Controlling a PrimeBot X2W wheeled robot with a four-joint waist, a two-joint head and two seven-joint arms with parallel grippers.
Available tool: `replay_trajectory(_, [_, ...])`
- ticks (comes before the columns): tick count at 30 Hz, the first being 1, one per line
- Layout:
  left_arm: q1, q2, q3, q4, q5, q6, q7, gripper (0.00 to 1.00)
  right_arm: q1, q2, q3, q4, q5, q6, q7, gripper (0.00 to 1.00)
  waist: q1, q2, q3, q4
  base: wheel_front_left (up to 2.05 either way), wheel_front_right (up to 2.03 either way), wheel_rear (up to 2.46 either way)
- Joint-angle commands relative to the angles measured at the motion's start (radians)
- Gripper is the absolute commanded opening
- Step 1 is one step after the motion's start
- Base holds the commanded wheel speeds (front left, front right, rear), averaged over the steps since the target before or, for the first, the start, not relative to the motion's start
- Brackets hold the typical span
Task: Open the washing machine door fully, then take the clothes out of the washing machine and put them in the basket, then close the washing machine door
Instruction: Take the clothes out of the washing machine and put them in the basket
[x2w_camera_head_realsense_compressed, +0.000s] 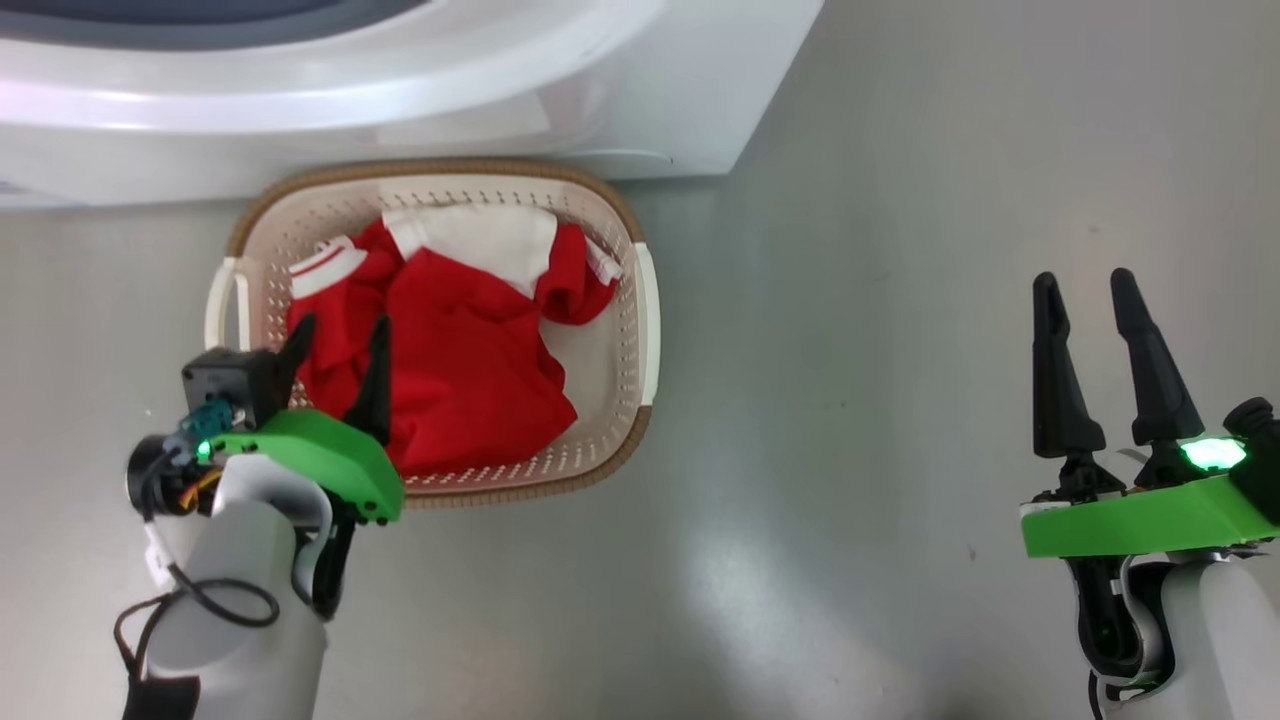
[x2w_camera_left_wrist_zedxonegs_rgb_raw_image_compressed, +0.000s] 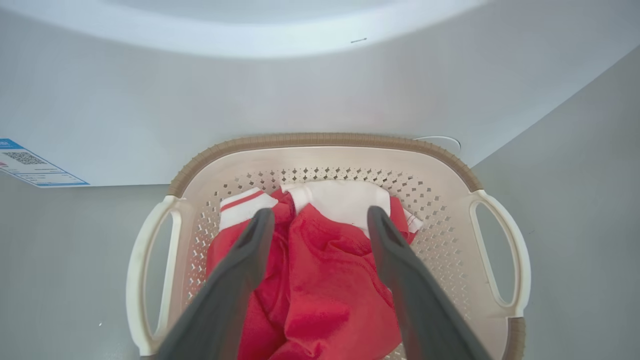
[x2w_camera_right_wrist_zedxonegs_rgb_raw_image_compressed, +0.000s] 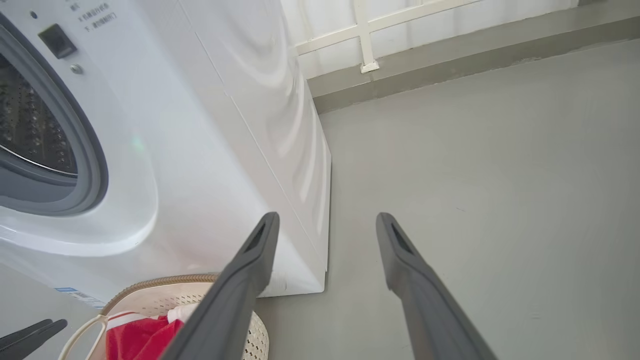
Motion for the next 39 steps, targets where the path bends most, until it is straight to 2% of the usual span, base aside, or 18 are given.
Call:
replay_trajectory(1, [0.051, 0.035, 0.036, -0.036, 0.014, -0.005, -0.008, 1.00, 0.021, -0.006, 0.027, -0.014, -0.012, 0.006, -0.006, 1.00, 0.0000, -0.0001, -0.043, 0.009, 0.00, 0.00, 0.00])
replay_trajectory(19, [0.292, 0.021, 0.079, -0.323, 0.064, -0.005, -0.008, 1.00, 0.136, -0.006, 0.044, 0.040, -0.053, 0.006, -0.006, 1.00, 0.0000, -0.0001, -0.315, 0.034, 0.00, 0.00, 0.00])
replay_trajectory(39, [0.606, 0.004, 0.146, -0.654, 0.122, -0.005, -0.008, 1.00, 0.309, -0.006, 0.006, 0.035, -0.043, 0.006, -0.006, 1.00, 0.0000, -0.0001, -0.493, 0.059, 0.00, 0.00, 0.00])
